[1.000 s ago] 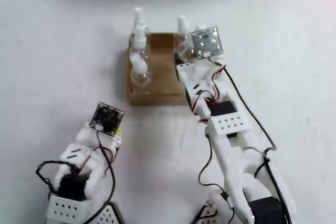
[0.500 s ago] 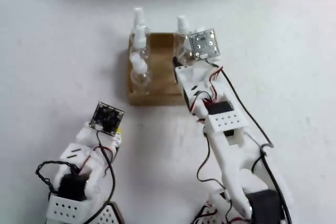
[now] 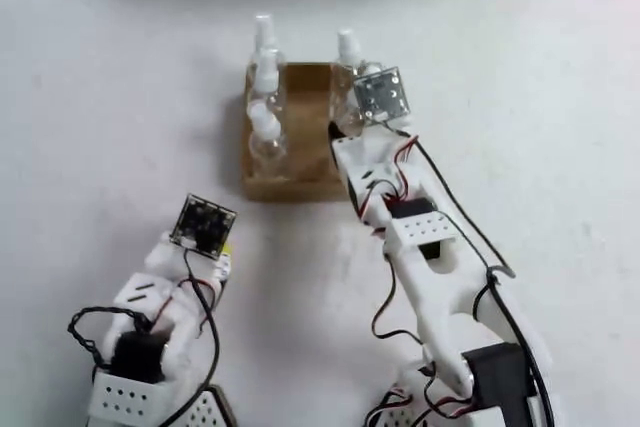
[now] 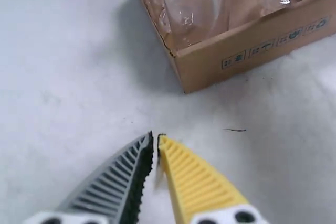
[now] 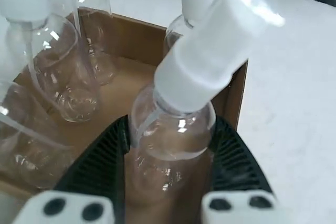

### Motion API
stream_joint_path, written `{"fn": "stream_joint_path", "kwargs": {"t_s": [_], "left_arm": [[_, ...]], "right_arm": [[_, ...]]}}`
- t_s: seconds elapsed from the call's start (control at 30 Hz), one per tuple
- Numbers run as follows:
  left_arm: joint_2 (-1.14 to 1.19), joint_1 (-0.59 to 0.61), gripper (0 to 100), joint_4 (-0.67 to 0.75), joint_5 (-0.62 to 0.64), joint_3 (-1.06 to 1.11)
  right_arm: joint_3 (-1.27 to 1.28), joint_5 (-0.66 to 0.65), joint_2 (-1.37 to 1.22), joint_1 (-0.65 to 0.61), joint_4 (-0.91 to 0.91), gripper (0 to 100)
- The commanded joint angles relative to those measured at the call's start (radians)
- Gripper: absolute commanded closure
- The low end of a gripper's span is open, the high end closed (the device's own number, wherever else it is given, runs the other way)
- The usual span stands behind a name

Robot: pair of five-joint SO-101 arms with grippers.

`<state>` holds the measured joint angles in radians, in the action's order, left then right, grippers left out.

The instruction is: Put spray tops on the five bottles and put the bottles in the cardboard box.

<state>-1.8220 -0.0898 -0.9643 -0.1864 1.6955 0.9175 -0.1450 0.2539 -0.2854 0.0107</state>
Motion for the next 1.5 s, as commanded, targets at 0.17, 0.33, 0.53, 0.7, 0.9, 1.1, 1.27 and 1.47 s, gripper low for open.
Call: {"fn": "stream_joint_path", "kwargs": {"t_s": [0.17, 0.33, 0.53, 0.7, 0.9, 1.1, 1.27, 1.47], "left_arm": [[-0.001, 0.01, 98, 0.031, -0.008, -0.003], [-0.001, 0.012, 98, 0.031, -0.008, -0.003], [-0.001, 0.012, 98, 0.031, -0.008, -0.003], [-0.001, 0.012, 98, 0.031, -0.008, -0.003], [-0.001, 0.012, 98, 0.031, -0.008, -0.003], [-0.001, 0.012, 98, 0.031, -0.008, -0.003], [-0.001, 0.012, 98, 0.031, -0.008, -0.003], [-0.001, 0.012, 98, 0.031, -0.008, -0.003]], "right_arm": [[-0.011, -0.031, 0.016, 0.013, 0.027, 98.3], [-0.011, -0.037, 0.016, 0.01, 0.027, 98.3], [-0.011, -0.031, 0.016, 0.004, 0.027, 98.3], [0.012, -0.031, 0.018, 0.004, 0.054, 98.3], [0.104, -0.037, 0.018, 0.004, 0.248, 98.4], [0.109, -0.038, 0.007, 0.004, 0.248, 98.4], [0.12, -0.038, 0.001, 0.004, 0.248, 98.4], [0.095, -0.04, -0.087, -0.025, 0.252, 98.3]]}}
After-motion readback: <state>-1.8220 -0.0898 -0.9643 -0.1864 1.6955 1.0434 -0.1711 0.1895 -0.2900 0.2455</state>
